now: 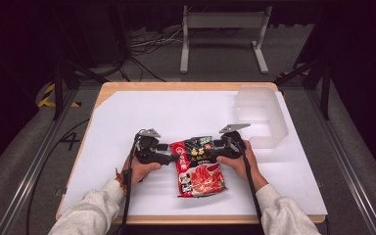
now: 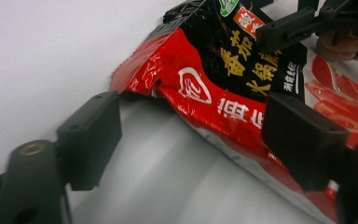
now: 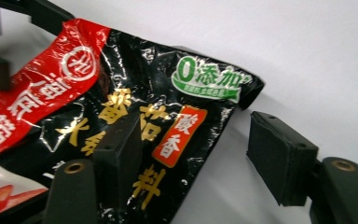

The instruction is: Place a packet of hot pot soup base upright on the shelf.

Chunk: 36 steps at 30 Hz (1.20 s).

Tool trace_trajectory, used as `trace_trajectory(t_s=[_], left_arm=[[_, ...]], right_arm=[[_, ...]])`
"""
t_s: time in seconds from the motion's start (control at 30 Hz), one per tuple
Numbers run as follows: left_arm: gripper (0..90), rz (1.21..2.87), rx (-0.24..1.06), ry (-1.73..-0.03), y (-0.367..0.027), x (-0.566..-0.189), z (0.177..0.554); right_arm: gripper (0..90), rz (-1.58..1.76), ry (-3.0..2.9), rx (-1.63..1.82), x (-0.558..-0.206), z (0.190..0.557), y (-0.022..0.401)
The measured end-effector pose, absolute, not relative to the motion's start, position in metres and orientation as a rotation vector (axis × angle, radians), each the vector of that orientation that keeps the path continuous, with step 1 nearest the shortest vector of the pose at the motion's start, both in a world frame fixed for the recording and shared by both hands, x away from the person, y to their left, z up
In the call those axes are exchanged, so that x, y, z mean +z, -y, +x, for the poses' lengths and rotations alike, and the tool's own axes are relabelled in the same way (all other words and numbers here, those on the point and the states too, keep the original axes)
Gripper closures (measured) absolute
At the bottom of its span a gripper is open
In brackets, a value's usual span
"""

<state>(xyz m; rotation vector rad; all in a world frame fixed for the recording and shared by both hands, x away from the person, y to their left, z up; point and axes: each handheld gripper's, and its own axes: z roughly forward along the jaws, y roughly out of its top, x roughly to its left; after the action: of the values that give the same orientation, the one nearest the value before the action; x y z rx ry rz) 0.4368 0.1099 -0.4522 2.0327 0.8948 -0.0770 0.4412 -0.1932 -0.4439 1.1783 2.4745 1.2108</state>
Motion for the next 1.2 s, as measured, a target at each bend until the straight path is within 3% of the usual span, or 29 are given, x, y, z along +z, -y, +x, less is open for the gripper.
trace_trajectory(t_s=[0.13,0.17,0.43,0.57,0.83,1.2], left_arm=[[26.7,2.038,-0.080,-0.904,-0.104,-0.453,0.442],[32.0,2.031,-0.073,-0.914,-0.102,-0.453,0.443],[64.2,2.039,-0.008,-0.910,-0.098,-0.451,0.446],[75.1,1.977,-0.038,-0.883,-0.105,-0.445,0.444],[81.4,1.885,0.018,-0.789,-0.109,-0.419,0.430],[83.6,1.835,0.117,-0.690,-0.105,-0.390,0.410]], right_arm=[[41.8,1.169,-2.494,1.221,-0.444,0.442,0.192],[47.6,1.165,-2.514,1.238,-0.444,0.442,0.191],[63.3,1.221,-2.502,1.270,-0.443,0.440,0.193],[72.7,1.249,-2.448,1.309,-0.433,0.435,0.197],[79.1,1.144,-2.354,1.386,-0.404,0.415,0.204],[83.5,1.053,-2.224,1.449,-0.373,0.387,0.211]])
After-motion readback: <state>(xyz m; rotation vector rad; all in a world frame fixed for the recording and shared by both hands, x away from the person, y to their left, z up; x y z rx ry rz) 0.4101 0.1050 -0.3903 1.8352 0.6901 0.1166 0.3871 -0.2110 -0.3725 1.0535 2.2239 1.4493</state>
